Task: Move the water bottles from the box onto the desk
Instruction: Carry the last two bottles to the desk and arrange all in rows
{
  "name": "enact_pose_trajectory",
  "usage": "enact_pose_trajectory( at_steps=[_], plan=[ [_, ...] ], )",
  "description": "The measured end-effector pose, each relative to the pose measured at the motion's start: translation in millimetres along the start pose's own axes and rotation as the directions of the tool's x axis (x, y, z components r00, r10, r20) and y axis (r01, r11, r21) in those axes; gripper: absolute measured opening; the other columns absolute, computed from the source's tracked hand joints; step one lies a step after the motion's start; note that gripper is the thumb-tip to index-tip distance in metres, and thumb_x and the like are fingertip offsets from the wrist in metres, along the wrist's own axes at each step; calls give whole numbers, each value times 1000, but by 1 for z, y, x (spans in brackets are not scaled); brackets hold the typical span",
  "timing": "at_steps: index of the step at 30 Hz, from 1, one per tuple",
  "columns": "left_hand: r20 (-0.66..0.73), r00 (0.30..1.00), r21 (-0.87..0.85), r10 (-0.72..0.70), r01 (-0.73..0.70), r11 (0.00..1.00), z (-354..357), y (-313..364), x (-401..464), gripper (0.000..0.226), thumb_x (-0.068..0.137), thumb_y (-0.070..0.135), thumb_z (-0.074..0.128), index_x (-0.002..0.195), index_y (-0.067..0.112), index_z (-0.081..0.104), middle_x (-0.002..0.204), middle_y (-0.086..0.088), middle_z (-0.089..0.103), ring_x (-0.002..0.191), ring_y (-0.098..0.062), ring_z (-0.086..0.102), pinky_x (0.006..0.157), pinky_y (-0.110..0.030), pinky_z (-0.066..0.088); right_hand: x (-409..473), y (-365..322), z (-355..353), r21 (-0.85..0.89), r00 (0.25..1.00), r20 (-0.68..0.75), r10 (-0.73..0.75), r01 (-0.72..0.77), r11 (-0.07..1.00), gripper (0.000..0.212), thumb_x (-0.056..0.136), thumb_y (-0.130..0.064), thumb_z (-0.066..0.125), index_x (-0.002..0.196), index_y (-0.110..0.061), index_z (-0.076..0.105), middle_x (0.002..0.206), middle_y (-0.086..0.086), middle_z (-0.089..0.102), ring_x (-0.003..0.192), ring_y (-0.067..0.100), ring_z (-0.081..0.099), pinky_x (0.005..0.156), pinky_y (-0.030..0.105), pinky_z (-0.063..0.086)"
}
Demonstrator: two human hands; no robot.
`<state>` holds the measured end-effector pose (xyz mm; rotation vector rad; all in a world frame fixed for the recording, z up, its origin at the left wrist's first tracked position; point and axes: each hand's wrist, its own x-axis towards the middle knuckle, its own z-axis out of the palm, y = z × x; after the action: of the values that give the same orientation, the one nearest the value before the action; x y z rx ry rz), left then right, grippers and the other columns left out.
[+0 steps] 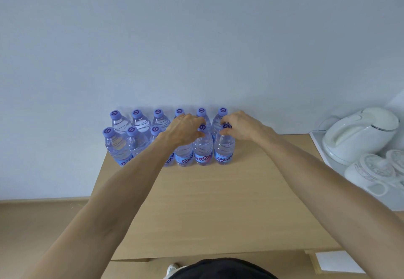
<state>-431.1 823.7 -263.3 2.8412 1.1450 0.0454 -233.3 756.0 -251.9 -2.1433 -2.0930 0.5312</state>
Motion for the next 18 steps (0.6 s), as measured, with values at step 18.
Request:
enact_pose_trajectory(
  at_steps=[18],
  plan=[
    [33,999,-11,-12,12,1000,-3,0,-4,34,93,40,56,115,14,58,109,-7,65,99,-32,59,69,-34,39,-5,-4,3,-21,999,-4,38,-38,999,28,87,-37,68,87,-12,56,77,0,47,72,24,54,59,32,39]
  ],
)
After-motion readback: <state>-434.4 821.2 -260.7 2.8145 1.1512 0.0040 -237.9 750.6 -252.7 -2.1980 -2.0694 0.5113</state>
